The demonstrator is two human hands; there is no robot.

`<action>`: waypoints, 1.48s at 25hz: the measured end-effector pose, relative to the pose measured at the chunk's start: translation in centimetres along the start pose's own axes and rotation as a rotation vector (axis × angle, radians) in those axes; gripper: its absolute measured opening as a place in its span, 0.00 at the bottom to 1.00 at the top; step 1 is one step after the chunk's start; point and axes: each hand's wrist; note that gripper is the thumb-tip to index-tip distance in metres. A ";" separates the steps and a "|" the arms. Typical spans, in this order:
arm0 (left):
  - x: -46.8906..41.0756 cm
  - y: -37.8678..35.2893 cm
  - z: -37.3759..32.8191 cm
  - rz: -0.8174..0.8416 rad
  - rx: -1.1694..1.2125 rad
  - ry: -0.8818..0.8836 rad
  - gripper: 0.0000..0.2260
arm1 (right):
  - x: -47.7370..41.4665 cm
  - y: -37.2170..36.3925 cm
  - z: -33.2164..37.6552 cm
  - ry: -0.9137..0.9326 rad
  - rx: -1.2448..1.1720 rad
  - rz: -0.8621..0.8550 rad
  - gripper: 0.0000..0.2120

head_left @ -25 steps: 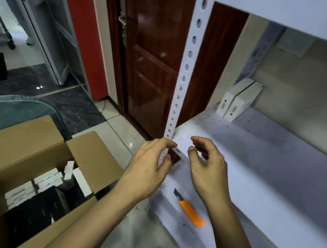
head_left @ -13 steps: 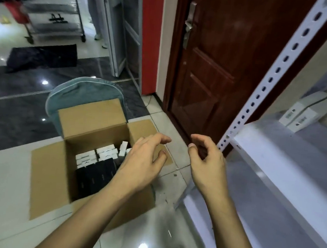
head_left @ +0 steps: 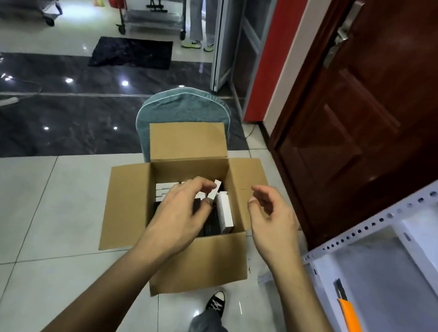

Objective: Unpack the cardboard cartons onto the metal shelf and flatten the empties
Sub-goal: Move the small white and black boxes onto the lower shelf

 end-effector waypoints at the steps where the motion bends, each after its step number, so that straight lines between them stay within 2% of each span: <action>1: -0.3 0.1 0.4 -0.008 -0.008 0.021 0.14 | -0.6 -0.5 0.1 -0.002 -0.007 0.014 0.11; 11: -6.6 -0.9 6.6 -0.030 -0.037 0.179 0.14 | -9.7 -5.8 0.2 -0.066 0.062 0.188 0.11; 13: -8.3 -2.0 8.6 -0.048 -0.023 0.244 0.14 | -12.2 -7.3 -1.0 -0.093 0.078 0.237 0.11; 24: -8.7 -6.5 15.6 0.069 -0.061 0.329 0.13 | -15.5 -13.2 -9.0 -0.231 0.287 0.416 0.14; 33: -10.2 -12.5 23.0 0.244 -0.070 0.330 0.14 | -17.8 -19.7 -16.0 -0.270 0.517 0.280 0.25; 37: -11.6 -15.5 25.9 0.276 -0.095 0.321 0.14 | -18.7 -21.9 -18.7 -0.310 0.598 0.294 0.27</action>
Point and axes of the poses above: each hand's wrist, its own x-axis away from the middle knuckle, its own y-axis out of the back of the hand, z = x × y, and after that the axes turned 10 degrees about -y, right-handed
